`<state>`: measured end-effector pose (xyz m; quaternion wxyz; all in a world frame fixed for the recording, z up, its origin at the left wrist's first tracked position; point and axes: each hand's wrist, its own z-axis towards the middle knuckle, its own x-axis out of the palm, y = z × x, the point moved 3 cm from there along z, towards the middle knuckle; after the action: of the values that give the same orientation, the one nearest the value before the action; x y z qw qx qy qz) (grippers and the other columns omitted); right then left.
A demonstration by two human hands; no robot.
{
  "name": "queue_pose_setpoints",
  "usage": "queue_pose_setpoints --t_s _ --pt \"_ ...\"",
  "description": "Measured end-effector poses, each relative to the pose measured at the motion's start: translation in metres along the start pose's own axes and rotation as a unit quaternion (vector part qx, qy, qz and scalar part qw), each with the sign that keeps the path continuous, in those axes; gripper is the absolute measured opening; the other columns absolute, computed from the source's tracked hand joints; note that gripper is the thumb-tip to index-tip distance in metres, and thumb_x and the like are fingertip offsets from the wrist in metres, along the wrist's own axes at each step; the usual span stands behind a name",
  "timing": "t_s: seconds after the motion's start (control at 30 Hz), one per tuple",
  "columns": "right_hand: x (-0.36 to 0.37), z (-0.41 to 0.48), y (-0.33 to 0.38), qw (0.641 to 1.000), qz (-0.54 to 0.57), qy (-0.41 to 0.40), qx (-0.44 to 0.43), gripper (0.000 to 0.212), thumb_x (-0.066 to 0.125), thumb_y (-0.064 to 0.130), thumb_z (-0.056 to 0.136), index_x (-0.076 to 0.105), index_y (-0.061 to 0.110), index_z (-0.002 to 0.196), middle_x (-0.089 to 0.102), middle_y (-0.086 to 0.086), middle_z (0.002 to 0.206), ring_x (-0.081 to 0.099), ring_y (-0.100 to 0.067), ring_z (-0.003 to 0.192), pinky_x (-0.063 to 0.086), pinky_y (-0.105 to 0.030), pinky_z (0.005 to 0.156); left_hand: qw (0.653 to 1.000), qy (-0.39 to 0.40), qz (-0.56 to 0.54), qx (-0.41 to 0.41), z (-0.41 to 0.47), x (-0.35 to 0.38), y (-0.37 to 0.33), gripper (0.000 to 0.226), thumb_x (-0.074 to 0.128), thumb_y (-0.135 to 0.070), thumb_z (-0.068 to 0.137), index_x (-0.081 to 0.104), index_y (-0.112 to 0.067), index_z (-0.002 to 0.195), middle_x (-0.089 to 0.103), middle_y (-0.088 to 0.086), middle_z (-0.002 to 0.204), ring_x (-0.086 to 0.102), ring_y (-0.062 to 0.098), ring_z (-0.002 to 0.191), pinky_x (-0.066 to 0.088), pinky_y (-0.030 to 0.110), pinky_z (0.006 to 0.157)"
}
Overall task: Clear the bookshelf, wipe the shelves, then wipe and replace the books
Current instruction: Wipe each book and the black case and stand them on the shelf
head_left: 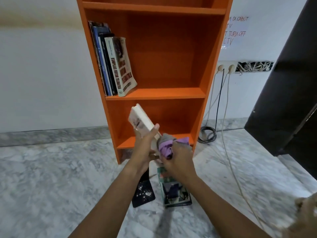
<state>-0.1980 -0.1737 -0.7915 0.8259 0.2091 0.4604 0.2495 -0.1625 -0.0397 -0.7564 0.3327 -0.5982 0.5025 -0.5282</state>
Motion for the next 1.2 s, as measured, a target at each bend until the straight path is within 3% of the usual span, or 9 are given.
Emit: queue_pose_setpoints --t_s 0.17,0.3,0.37,0.43,0.53,0.63,0.8,0.97,1.2 --pt "0.007 -0.017 0.031 0.989 -0.068 0.072 -0.11 0.022 0.063 0.016 0.077 0.052 0.017 0.096 0.057 -0.003 0.094 0.058 -0.028 0.081 0.042 -0.035 0.061 0.984 -0.027 -0.164 -0.063 -0.011 -0.009 -0.009 0.042 0.058 -0.045 0.098 0.062 -0.009 0.121 0.077 0.014 0.087 0.076 0.025 0.073 0.058 0.038 0.065" --pt "0.003 -0.009 0.043 0.979 0.061 0.182 -0.068 0.031 0.05 0.041 0.093 0.054 0.025 0.12 0.043 -0.007 0.138 0.039 -0.027 0.134 0.036 -0.046 0.112 0.986 0.075 -0.145 -0.021 -0.016 -0.006 -0.016 0.045 0.043 -0.035 0.106 0.08 -0.017 0.089 0.077 0.007 0.088 0.076 0.019 0.075 0.06 0.035 0.069" --pt "0.005 0.003 0.042 0.978 0.065 0.195 -0.024 0.037 0.043 0.043 0.102 0.059 0.022 0.128 0.038 -0.012 0.151 0.027 -0.029 0.148 0.022 -0.046 0.123 0.991 0.089 -0.103 -0.015 -0.019 -0.004 -0.017 0.043 0.039 -0.03 0.108 0.078 -0.011 0.105 0.077 0.006 0.087 0.075 0.019 0.075 0.061 0.028 0.067" --pt "0.001 0.02 0.043 0.987 0.062 0.147 -0.001 0.049 0.039 0.049 0.1 0.052 0.02 0.137 0.046 -0.009 0.146 0.038 -0.027 0.141 0.03 -0.044 0.118 0.99 0.103 -0.093 -0.024 -0.022 -0.004 -0.014 0.04 0.041 -0.03 0.107 0.068 -0.005 0.123 0.077 0.009 0.089 0.075 0.02 0.078 0.062 0.03 0.072" --pt "-0.014 0.044 0.044 0.991 0.099 0.082 -0.034 0.019 0.042 0.041 0.094 0.053 0.029 0.105 0.054 0.0 0.111 0.049 -0.02 0.106 0.04 -0.038 0.094 0.983 0.147 -0.102 -0.028 -0.03 -0.002 -0.017 0.037 0.042 -0.036 0.106 0.069 -0.014 0.119 0.076 0.014 0.109 0.075 0.028 0.096 0.061 0.042 0.087" --pt "-0.03 0.071 0.038 0.996 0.072 0.034 -0.029 0.019 0.046 0.037 0.095 0.056 0.024 0.105 0.055 0.007 0.104 0.051 -0.02 0.106 0.041 -0.04 0.095 0.977 0.159 -0.139 -0.029 -0.033 -0.001 -0.018 0.036 0.042 -0.036 0.106 0.063 -0.017 0.128 0.073 0.015 0.121 0.071 0.033 0.109 0.055 0.049 0.093" --pt "-0.031 0.08 0.017 0.972 0.202 0.079 0.086 0.005 0.052 0.031 0.098 0.055 0.029 0.1 0.058 0.004 0.086 0.053 -0.012 0.078 0.04 -0.034 0.076 0.966 0.165 -0.196 -0.029 -0.026 -0.007 -0.01 0.045 0.038 -0.038 0.107 0.057 -0.011 0.137 0.066 0.016 0.133 0.063 0.036 0.123 0.046 0.052 0.103" --pt "-0.026 0.043 -0.012 0.922 0.273 0.136 0.238 0.033 0.056 0.034 0.104 0.057 0.019 0.075 0.065 0.004 0.071 0.062 -0.021 0.075 0.051 -0.029 0.069 0.969 0.146 -0.199 -0.029 -0.01 -0.023 -0.01 0.049 0.037 -0.043 0.107 0.057 -0.01 0.137 0.065 0.016 0.134 0.061 0.038 0.125 0.043 0.056 0.107" --pt "-0.027 0.016 -0.023 0.774 0.485 0.283 0.29 0.055 0.078 0.015 0.085 0.059 -0.014 0.128 0.065 -0.029 0.129 0.062 -0.043 0.122 0.047 -0.049 0.11 0.976 0.102 -0.192 0.002 0.014 -0.048 -0.034 0.052 0.038 -0.049 0.105 0.055 -0.015 0.141 0.063 0.014 0.138 0.061 0.039 0.126 0.044 0.061 0.106"
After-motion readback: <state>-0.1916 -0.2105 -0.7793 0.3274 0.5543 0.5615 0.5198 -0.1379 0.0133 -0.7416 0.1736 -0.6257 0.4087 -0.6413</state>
